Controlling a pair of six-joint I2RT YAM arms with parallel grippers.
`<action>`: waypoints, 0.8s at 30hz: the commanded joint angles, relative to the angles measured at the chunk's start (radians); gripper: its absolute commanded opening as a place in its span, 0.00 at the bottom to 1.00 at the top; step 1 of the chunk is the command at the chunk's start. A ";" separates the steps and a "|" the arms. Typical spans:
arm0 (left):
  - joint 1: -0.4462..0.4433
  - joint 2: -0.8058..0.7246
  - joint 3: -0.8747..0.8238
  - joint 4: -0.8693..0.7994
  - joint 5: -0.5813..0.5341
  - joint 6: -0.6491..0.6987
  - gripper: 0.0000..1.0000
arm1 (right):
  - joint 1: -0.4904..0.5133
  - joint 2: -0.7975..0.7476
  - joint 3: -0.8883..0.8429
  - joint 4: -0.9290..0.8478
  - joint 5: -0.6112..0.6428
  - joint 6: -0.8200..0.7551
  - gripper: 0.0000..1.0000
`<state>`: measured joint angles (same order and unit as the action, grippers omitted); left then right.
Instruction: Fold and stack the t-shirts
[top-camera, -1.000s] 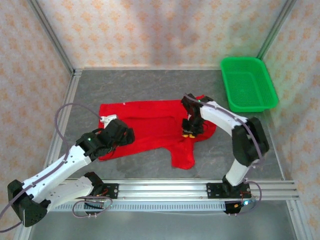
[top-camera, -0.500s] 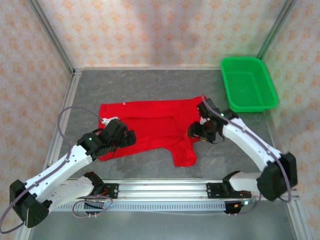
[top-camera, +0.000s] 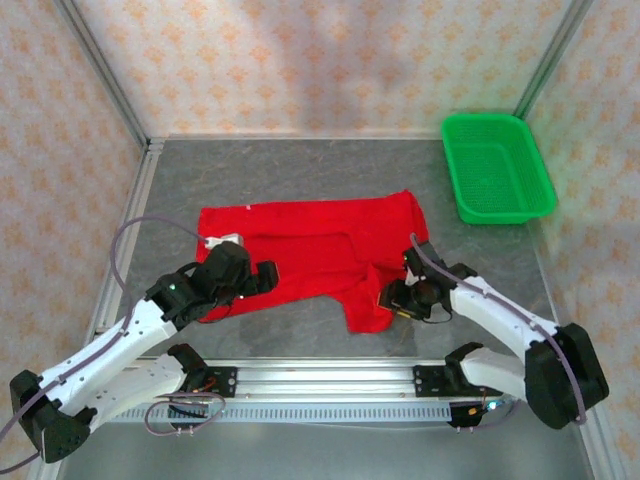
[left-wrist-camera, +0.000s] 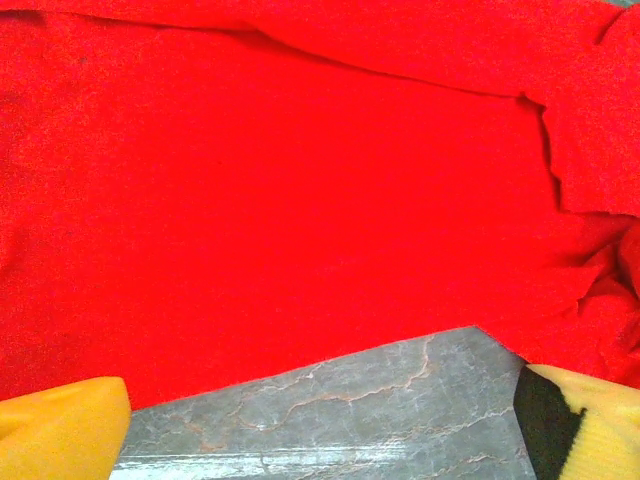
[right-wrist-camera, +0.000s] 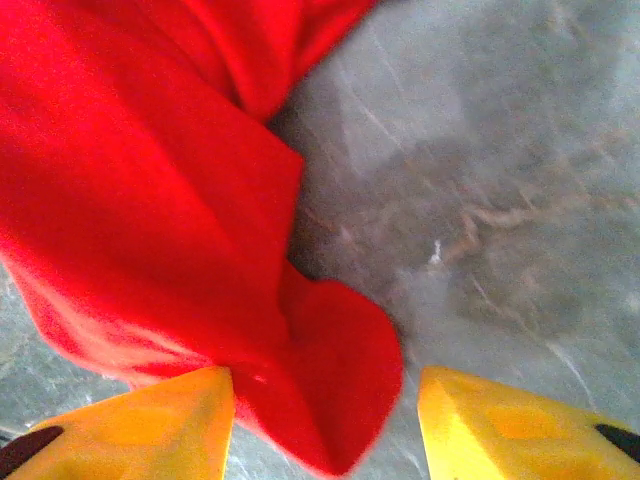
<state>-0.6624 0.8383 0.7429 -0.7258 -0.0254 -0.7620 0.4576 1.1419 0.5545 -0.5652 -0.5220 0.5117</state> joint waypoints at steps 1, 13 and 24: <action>-0.004 -0.019 -0.025 0.007 -0.001 -0.015 1.00 | -0.005 0.071 0.005 0.172 -0.030 -0.024 0.43; -0.007 -0.041 -0.051 0.011 0.006 -0.033 0.99 | 0.002 0.167 0.342 -0.247 0.014 -0.091 0.03; -0.035 0.051 -0.059 0.064 0.012 -0.030 0.98 | 0.186 0.356 0.492 -0.496 0.124 -0.067 0.05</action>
<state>-0.6876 0.8829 0.6914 -0.6823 -0.0067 -0.7864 0.6132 1.4521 1.0054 -0.9649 -0.4683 0.4446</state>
